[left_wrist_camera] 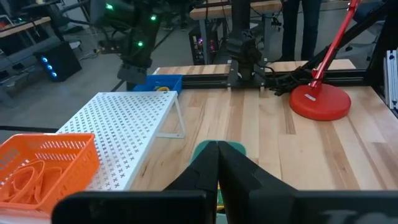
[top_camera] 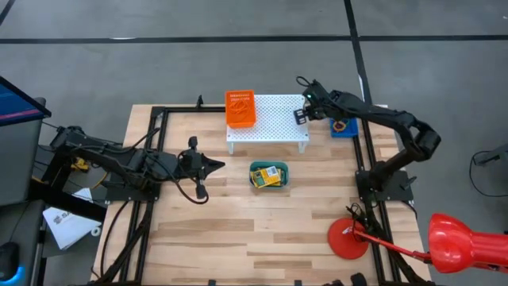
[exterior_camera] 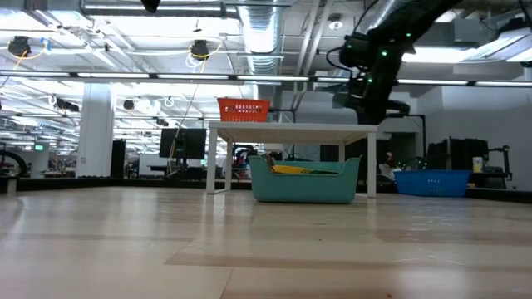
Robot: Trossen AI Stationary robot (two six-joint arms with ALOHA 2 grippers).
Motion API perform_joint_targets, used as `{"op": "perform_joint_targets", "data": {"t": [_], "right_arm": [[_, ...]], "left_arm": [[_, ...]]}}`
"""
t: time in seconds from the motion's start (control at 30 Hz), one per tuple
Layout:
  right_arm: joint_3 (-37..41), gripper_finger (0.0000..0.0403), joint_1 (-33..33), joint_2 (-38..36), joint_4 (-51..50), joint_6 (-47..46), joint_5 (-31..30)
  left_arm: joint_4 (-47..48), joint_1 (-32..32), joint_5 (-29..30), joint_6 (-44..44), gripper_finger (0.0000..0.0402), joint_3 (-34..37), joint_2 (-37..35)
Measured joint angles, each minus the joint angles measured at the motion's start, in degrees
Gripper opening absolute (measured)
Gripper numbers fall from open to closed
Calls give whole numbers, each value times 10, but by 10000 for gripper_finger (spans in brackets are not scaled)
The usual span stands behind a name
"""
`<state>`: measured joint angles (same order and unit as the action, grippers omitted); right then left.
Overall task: Pick & Place Office Desk Supplies
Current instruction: Adjust the shelf, then put the green bin on the shelf
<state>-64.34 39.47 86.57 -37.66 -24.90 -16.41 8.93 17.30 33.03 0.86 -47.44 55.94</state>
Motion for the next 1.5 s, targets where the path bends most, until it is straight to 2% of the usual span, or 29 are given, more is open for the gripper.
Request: {"op": "perform_joint_targets", "data": {"t": [0.23, 0.5, 0.7, 0.83, 0.97, 1.1, 1.27, 1.5], "right_arm": [[-69, 0, -16, 76, -46, 5, -5], [-111, 0, -36, 119, -39, 14, 2], [-122, 0, -34, 109, -80, 15, -30], [-122, 0, -35, 79, -109, 14, -69], [-122, 0, -52, 34, -151, -3, -79], [-122, 0, -110, -9, -198, -28, -84], [-104, 0, -237, -62, -251, -100, -137], [-37, 0, -449, -116, -242, -257, -106]], "left_arm": [[0, 1, 0, 0, 1, 0, 0], [4, 1, 0, 0, 1, 0, 0], [18, 1, 0, 4, 1, 0, 0], [33, 1, 0, 8, 1, 0, 0], [81, 1, -1, 26, 1, 0, 0], [151, 1, -26, 45, 1, 0, 0], [195, 1, -80, 80, 5, 0, 0], [212, 1, -83, 98, 11, 0, 0]]}}
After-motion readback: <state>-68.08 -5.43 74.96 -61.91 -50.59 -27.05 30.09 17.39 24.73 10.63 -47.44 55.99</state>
